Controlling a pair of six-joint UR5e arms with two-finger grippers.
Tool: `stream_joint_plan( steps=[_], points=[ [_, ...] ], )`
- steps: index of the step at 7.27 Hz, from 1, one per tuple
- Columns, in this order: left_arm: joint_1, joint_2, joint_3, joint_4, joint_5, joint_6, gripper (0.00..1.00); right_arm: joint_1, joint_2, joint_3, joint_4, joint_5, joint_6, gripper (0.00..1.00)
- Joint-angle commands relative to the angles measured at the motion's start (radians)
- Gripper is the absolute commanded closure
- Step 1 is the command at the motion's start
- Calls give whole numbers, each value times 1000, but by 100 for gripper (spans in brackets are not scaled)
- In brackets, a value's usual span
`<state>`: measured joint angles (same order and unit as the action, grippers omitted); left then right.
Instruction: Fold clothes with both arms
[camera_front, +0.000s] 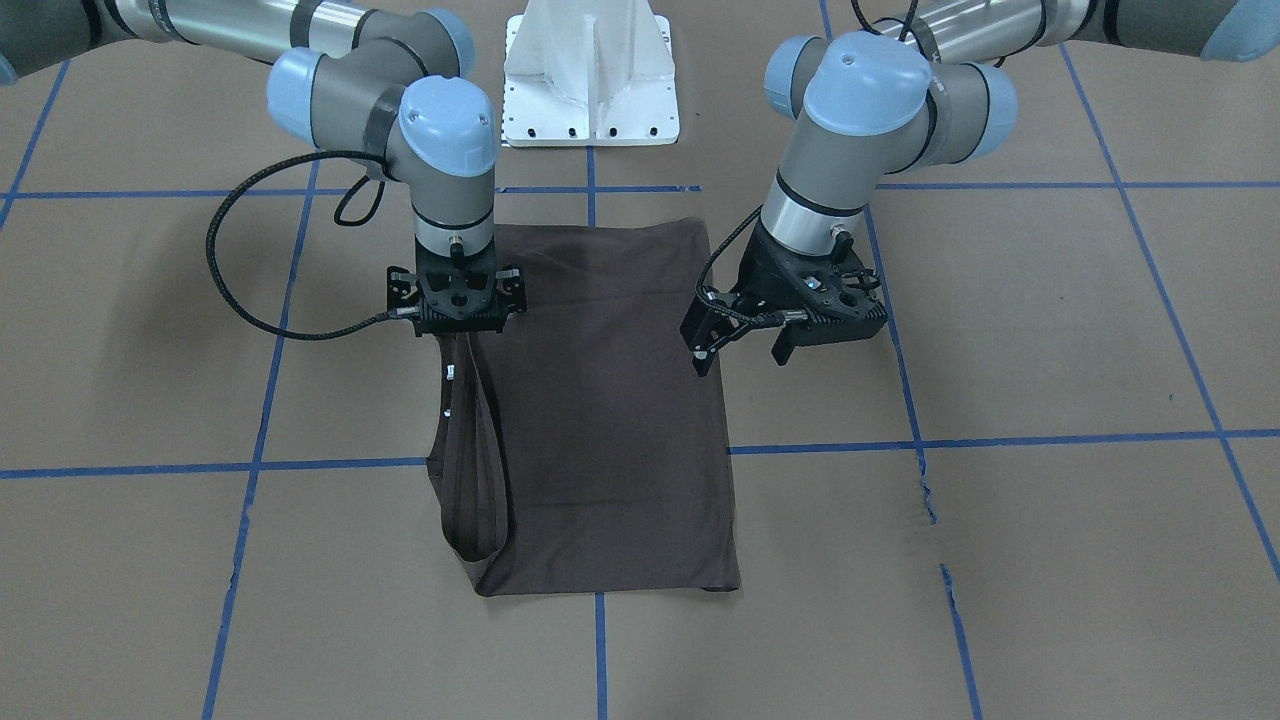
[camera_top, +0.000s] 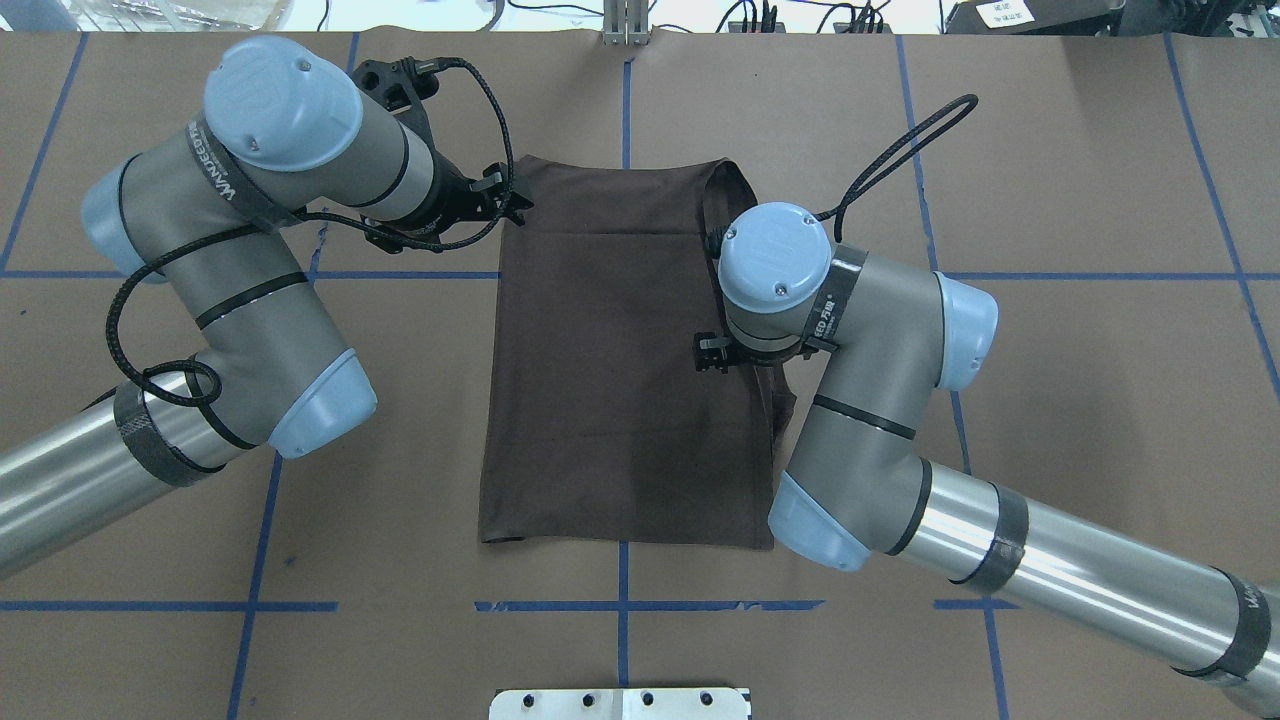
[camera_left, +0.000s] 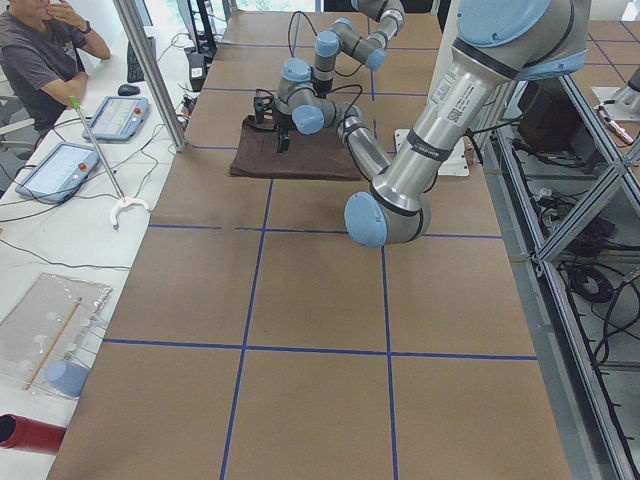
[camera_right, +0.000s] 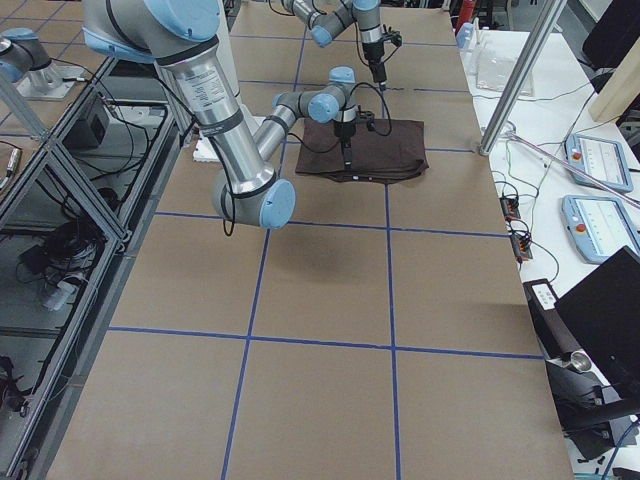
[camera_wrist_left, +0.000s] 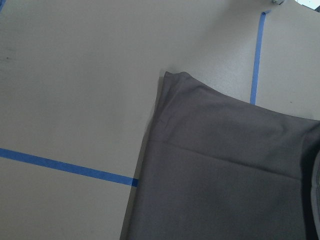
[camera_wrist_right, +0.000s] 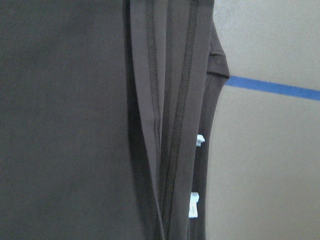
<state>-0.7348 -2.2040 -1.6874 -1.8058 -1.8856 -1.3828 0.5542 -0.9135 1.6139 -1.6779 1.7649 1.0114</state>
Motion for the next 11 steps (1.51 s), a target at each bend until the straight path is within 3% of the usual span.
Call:
stream_joint_plan(
  steps=[1,4,11],
  points=[
    [-1,17,-2,-4,-1,4,0,56,50,-133,44,1,-58,0],
    [0,30,-2,-10,0,16,0,79,102,-255,144,4,-97,0],
    [2,18,-5,-7,-1,16,0,136,88,-293,144,51,-158,0]
  ],
)
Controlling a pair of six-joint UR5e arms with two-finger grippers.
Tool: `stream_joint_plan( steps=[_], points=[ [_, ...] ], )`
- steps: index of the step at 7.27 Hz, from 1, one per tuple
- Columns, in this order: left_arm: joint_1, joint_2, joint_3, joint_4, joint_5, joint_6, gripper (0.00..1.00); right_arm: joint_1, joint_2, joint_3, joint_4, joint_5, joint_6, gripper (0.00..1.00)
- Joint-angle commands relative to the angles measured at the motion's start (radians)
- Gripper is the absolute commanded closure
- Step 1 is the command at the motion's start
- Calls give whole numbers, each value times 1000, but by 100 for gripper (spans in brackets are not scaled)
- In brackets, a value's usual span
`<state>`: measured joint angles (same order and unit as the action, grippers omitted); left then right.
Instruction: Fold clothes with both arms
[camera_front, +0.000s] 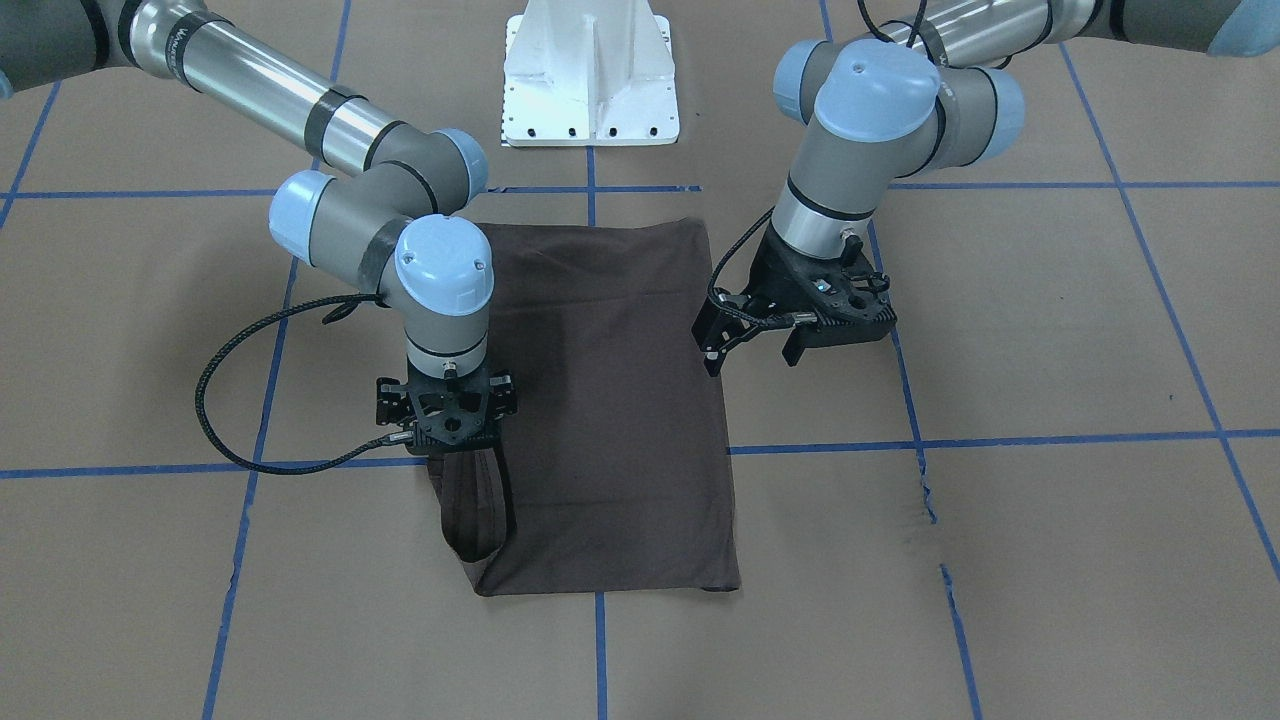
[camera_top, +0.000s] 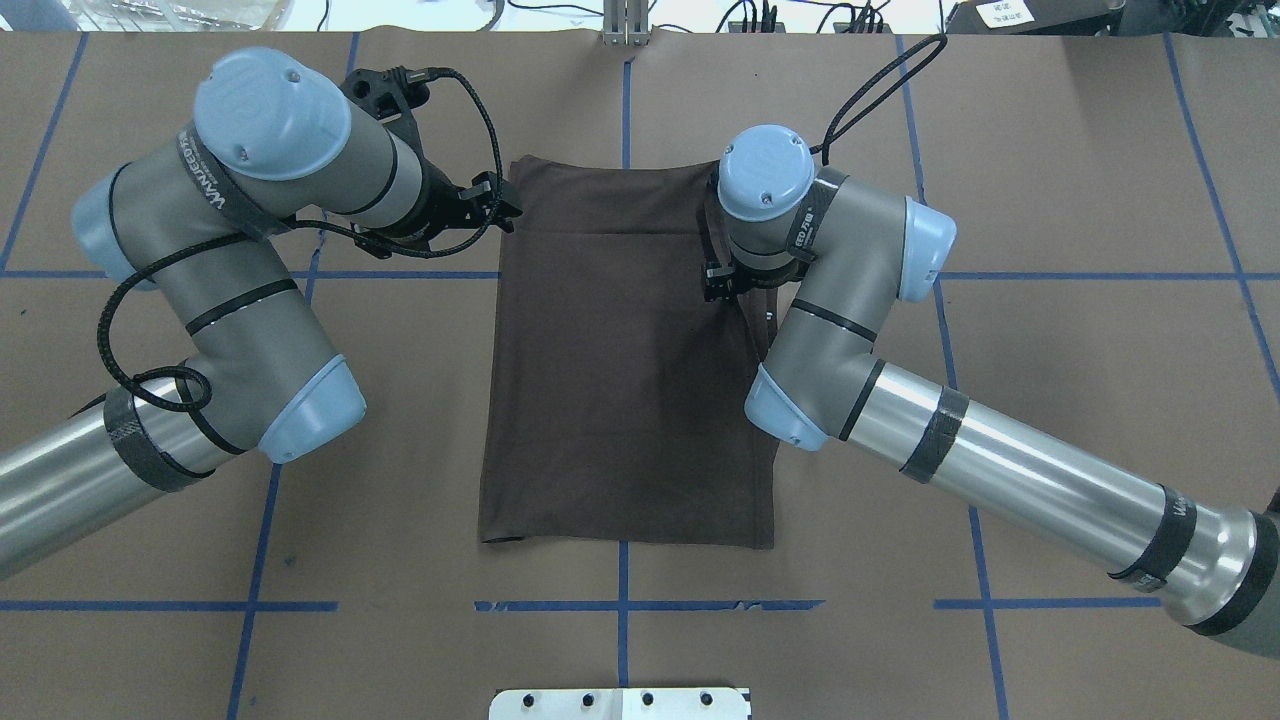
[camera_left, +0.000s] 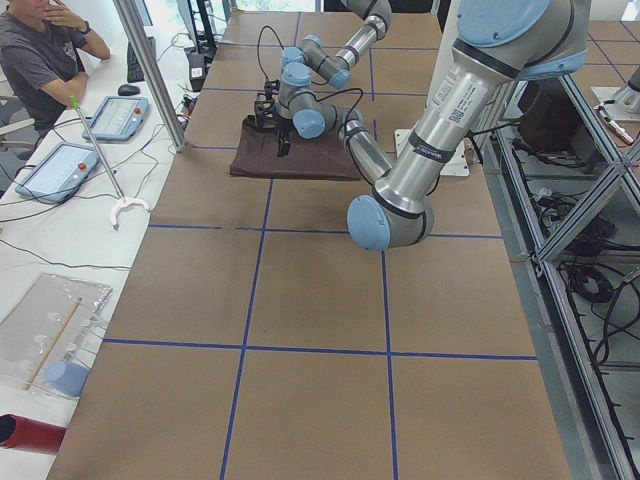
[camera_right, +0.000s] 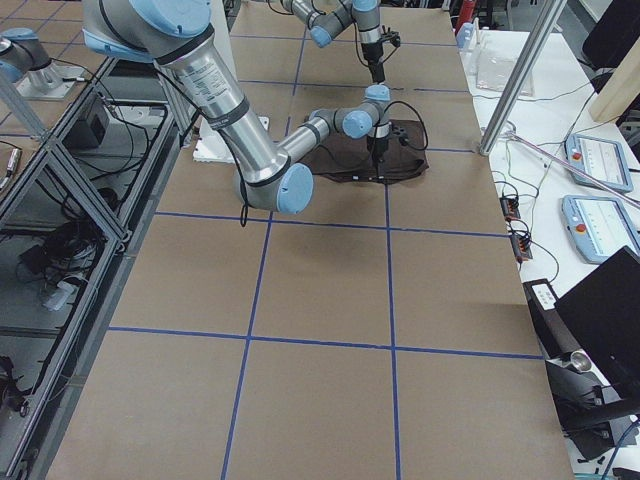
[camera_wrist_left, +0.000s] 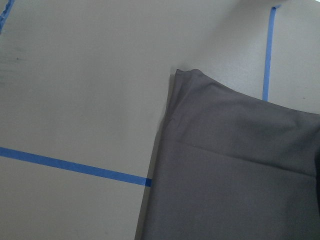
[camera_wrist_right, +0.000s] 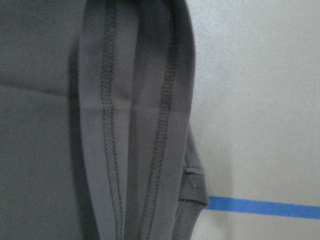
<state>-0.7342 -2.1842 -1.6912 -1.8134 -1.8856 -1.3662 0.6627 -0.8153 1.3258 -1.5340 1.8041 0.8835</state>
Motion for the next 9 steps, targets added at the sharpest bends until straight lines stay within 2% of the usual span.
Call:
stream_joint_plan(
  steps=[1,2,4,5,6,7,8,9],
  points=[
    [1,-8,-1,0,-1,-1,0,63,-37,-5,0,30,-73,0],
    [1,-12,-8,2,-1,-1,0,89,-54,-4,3,50,-98,0],
    [1,-3,-28,0,-3,-7,0,104,-38,18,6,171,-94,0],
    [13,18,-71,6,-39,-19,0,104,-44,68,3,187,-83,0],
    [34,65,-83,0,-96,-150,0,98,-65,138,3,216,-16,0],
    [108,110,-125,0,-73,-268,0,57,-112,235,5,228,77,0],
    [190,189,-204,2,-3,-351,0,25,-142,318,3,228,147,0],
    [272,236,-240,6,61,-455,0,-12,-152,369,6,227,235,0]
  ],
)
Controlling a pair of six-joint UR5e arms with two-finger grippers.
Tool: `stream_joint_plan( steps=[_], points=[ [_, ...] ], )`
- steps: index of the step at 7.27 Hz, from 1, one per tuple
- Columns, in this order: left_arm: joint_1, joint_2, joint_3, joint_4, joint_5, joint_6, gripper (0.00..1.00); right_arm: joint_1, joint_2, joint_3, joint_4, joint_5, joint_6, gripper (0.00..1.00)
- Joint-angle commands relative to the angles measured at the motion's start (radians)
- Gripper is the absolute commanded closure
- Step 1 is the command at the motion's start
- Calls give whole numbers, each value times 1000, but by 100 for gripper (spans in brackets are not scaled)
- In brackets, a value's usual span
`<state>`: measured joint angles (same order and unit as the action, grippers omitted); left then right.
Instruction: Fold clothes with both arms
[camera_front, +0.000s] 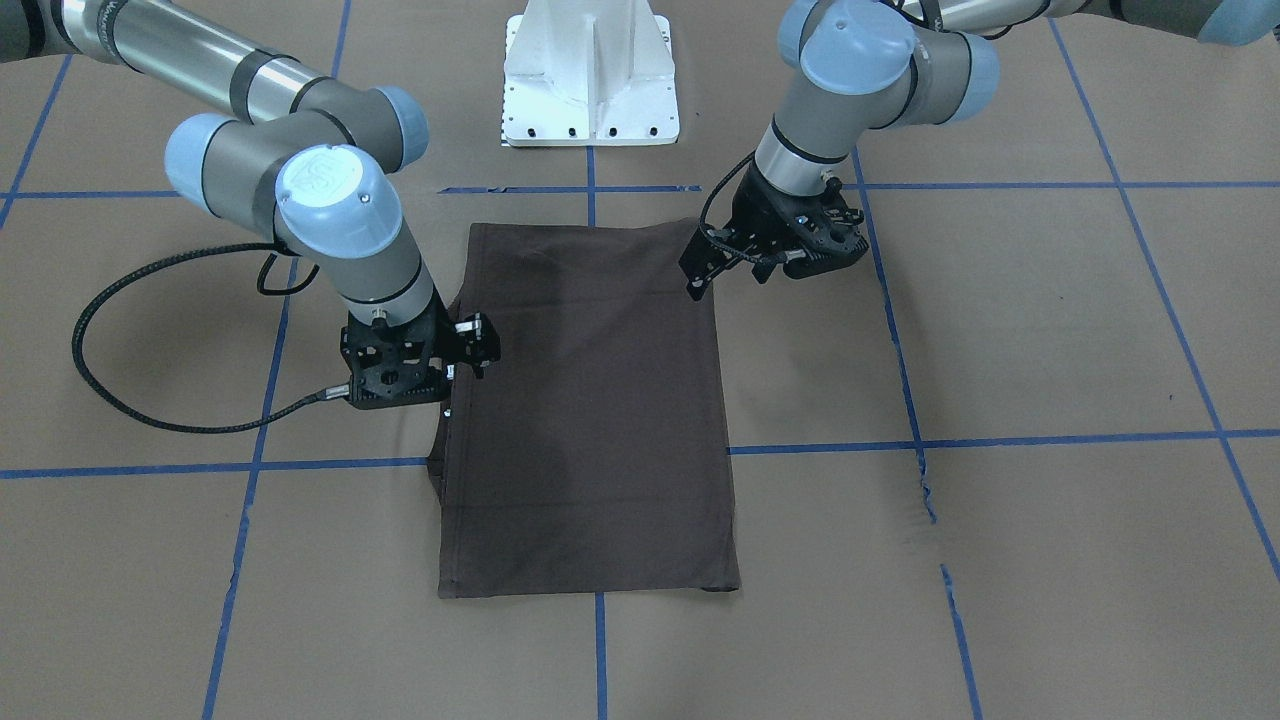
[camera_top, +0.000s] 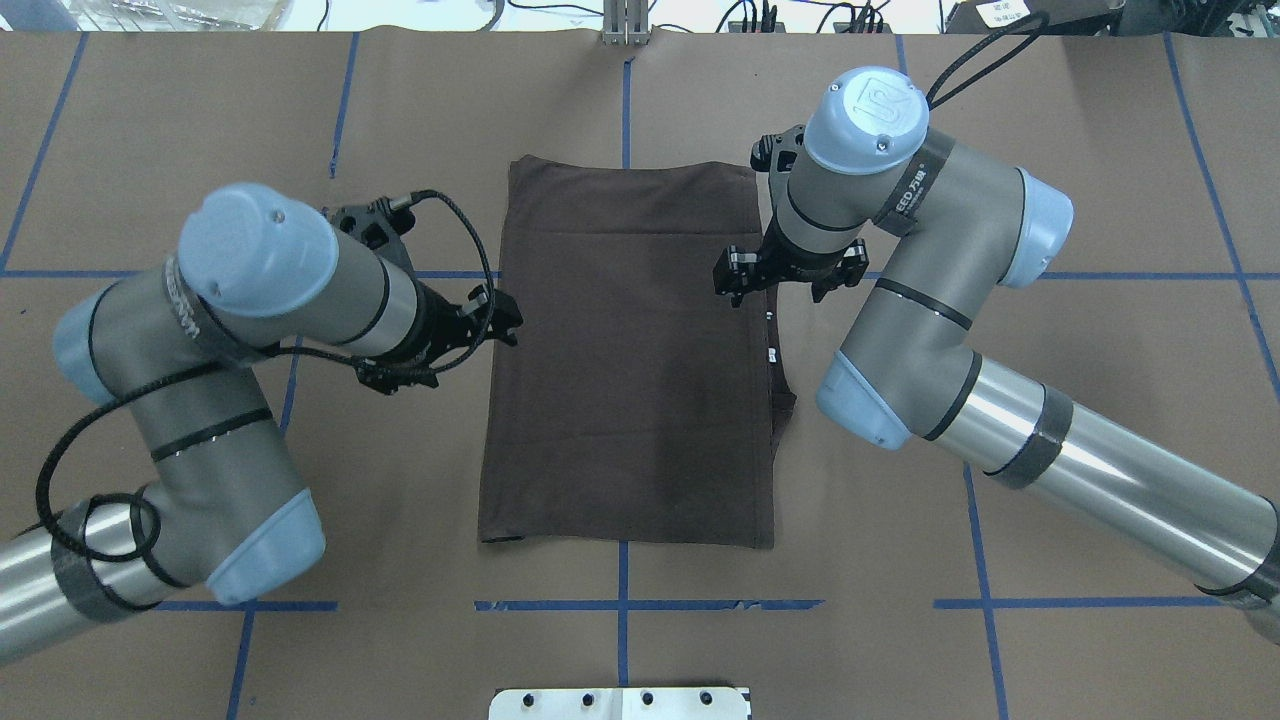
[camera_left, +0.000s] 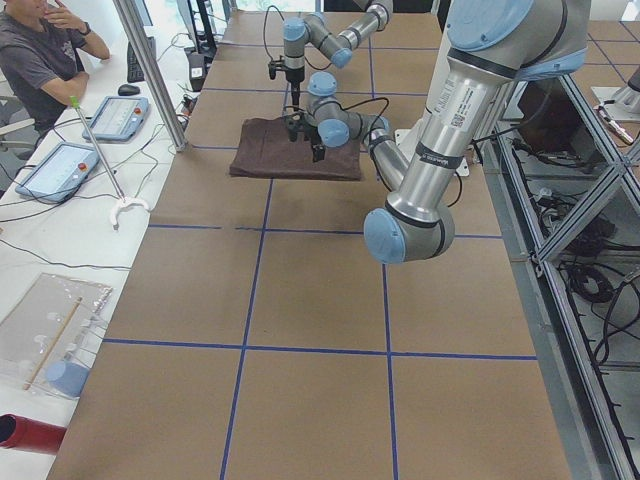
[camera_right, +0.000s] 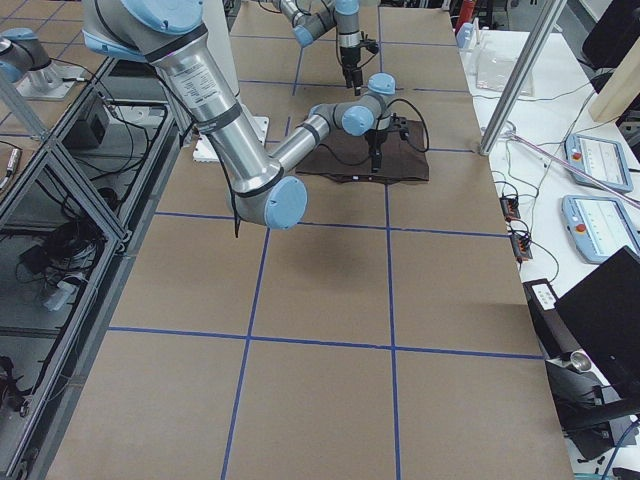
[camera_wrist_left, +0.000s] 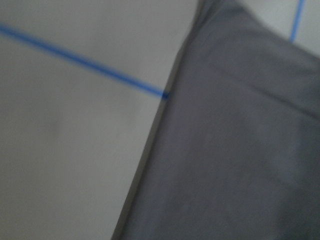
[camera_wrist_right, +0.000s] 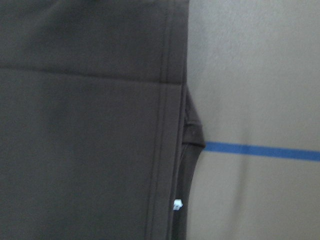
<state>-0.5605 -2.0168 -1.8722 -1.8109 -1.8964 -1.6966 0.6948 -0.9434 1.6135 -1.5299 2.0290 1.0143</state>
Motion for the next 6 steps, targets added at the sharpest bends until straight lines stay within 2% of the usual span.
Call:
stream_joint_plan(
  steps=[1,2,6],
  points=[
    [187,88,-59,8,147,-229,1,-69,-24,112,2,2,169,0],
    [236,83,-41,13,181,-267,2,-76,-24,126,2,0,182,0],
    [251,18,54,10,192,-267,9,-80,-24,126,2,-1,182,0]
  ],
)
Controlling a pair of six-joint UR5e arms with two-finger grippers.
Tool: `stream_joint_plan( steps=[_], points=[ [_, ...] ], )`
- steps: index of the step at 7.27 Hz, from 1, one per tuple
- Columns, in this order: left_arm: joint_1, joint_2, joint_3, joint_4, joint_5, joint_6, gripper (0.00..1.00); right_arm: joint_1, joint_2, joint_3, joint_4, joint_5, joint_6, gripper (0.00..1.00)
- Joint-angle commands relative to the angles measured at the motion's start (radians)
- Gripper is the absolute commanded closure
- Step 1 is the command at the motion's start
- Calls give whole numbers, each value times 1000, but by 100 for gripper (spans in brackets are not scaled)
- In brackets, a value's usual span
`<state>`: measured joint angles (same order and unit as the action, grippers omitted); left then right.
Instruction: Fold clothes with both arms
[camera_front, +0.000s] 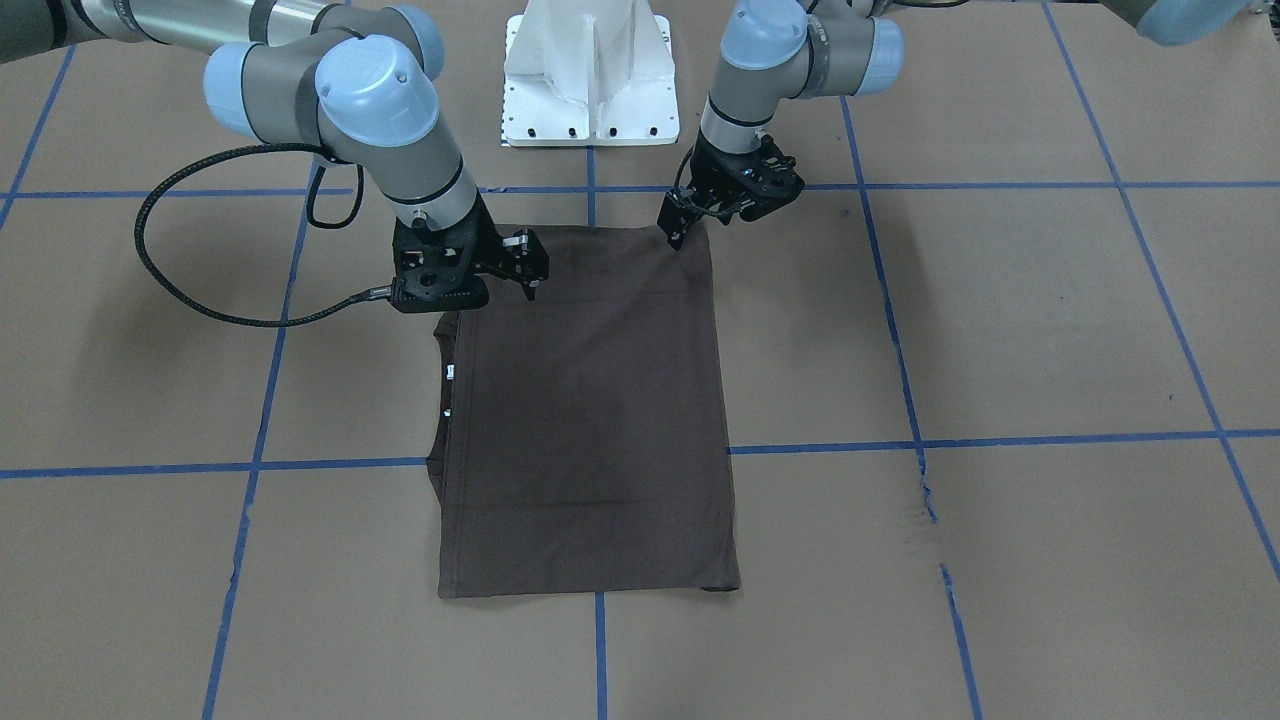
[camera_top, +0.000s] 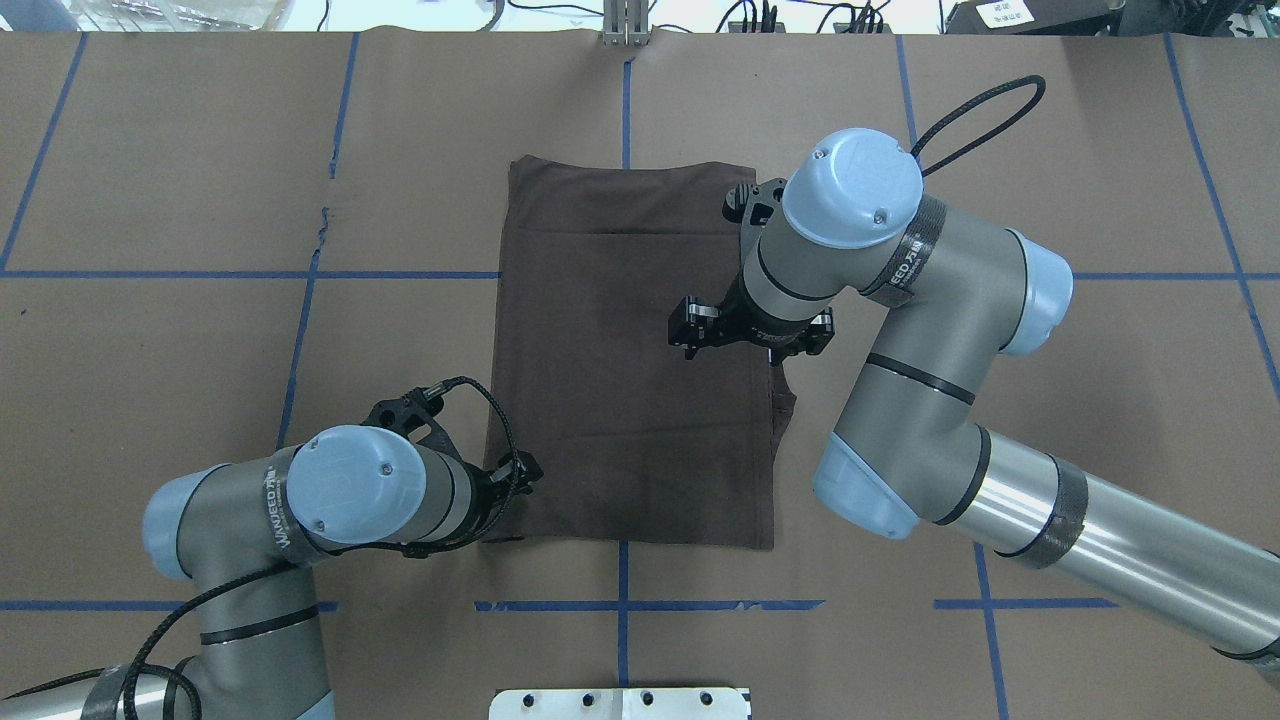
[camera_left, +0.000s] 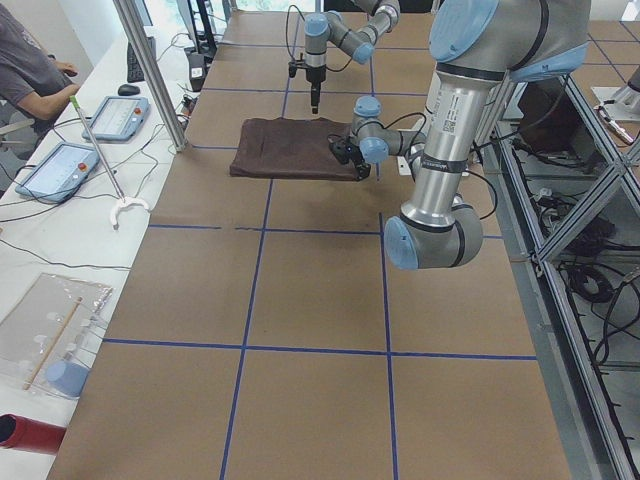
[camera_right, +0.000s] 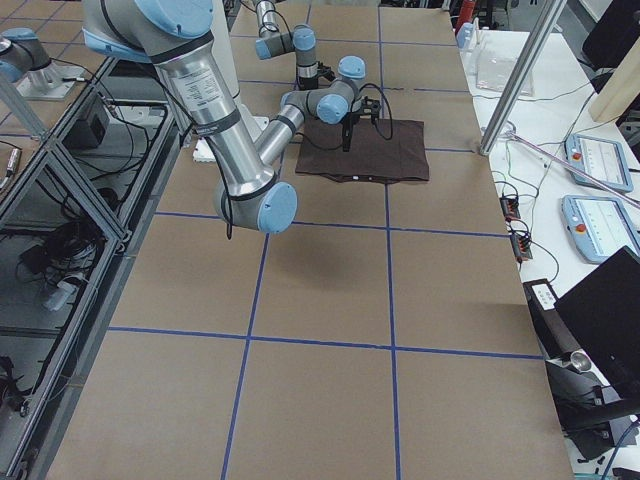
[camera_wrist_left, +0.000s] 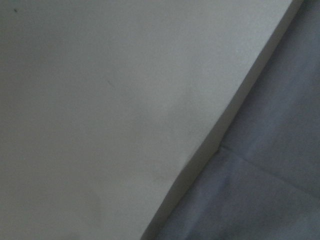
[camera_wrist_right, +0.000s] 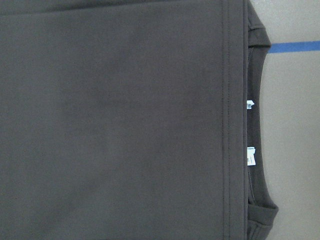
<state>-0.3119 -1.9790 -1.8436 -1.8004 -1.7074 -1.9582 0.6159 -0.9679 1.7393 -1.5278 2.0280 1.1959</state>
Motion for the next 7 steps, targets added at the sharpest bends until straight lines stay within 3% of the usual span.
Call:
stream_joint_plan(
  steps=[1,7],
  points=[
    [4,-21,26,-1,3,-7,11,-1,0,0,0,0,1,0],
    [5,-14,26,1,3,-7,15,-1,0,0,0,1,-1,0]
  ],
)
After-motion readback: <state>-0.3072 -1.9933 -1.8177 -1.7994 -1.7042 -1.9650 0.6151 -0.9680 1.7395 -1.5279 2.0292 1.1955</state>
